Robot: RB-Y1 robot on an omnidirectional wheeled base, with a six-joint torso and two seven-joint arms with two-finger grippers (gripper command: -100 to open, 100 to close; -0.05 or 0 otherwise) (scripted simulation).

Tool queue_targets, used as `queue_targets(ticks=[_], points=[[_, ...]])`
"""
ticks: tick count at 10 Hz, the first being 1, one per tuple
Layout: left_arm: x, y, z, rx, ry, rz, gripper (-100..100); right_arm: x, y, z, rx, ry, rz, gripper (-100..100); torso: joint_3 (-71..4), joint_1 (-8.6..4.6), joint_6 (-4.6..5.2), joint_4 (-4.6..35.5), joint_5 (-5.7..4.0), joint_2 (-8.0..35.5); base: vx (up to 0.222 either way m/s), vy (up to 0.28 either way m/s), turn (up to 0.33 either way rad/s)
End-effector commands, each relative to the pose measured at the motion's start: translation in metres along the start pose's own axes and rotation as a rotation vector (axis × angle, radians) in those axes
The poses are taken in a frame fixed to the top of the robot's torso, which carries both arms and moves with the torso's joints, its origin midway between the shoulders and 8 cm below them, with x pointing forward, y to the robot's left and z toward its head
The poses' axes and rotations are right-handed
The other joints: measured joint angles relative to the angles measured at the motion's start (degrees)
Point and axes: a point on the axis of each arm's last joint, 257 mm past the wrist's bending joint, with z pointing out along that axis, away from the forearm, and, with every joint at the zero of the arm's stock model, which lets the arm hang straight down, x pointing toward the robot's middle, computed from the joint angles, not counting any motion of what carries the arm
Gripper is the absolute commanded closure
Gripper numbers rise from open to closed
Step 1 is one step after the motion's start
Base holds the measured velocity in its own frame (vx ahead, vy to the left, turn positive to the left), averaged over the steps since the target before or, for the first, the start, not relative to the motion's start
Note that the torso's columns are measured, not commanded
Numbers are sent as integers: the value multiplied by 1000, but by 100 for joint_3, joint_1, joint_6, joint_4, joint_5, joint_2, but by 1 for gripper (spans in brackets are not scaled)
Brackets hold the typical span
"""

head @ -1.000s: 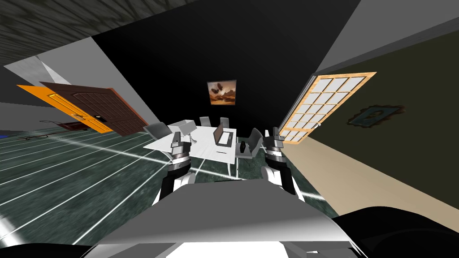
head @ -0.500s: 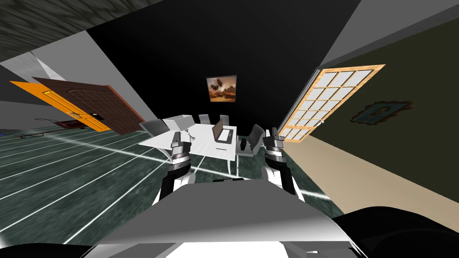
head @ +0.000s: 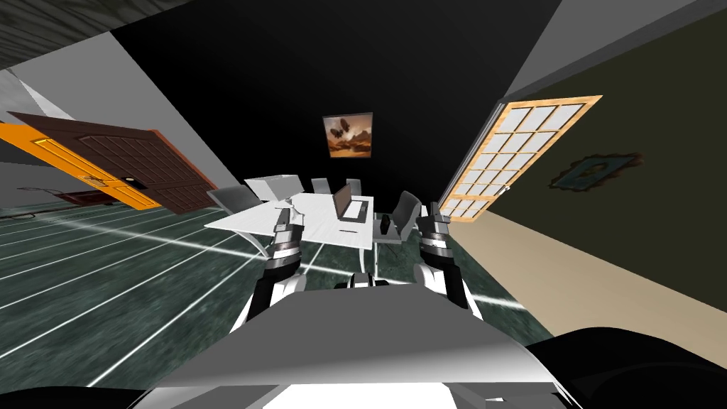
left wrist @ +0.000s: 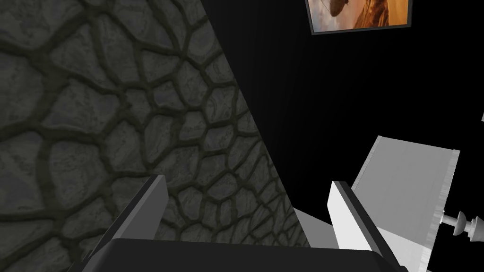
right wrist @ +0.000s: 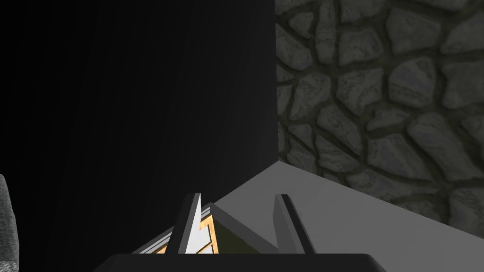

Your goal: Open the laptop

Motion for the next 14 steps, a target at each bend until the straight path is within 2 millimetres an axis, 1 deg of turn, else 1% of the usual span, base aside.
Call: queue_targets(ticks=[1, 3, 6, 10, 14], points=[[3, 12, 3, -32, 56, 44, -100, 0, 0, 0, 0, 0, 0, 0, -5, -3, 0, 5, -1, 4, 0, 25, -139], [1, 25, 7, -66, 79, 76, -100, 0, 0, 0, 0, 0, 0, 0, -6, -1, 0, 7, -1, 6, -2, 37, -185], [-7, 48, 13, -132, 86, 119, -100, 0, 0, 0, 0, 0, 0, 0, -5, -5, 1, 7, -2, 7, -9, 38, -214], [-23, 79, 19, -227, 74, 170, -100, 0, 0, 0, 0, 0, 0, 0, -7, -4, -1, 6, -1, 4, -11, 39, -218], [-40, 106, 22, -313, 58, 213, -100, 0, 0, 0, 0, 0, 0, 0, -6, -4, -2, 7, -2, 6, -11, 36, -185]])
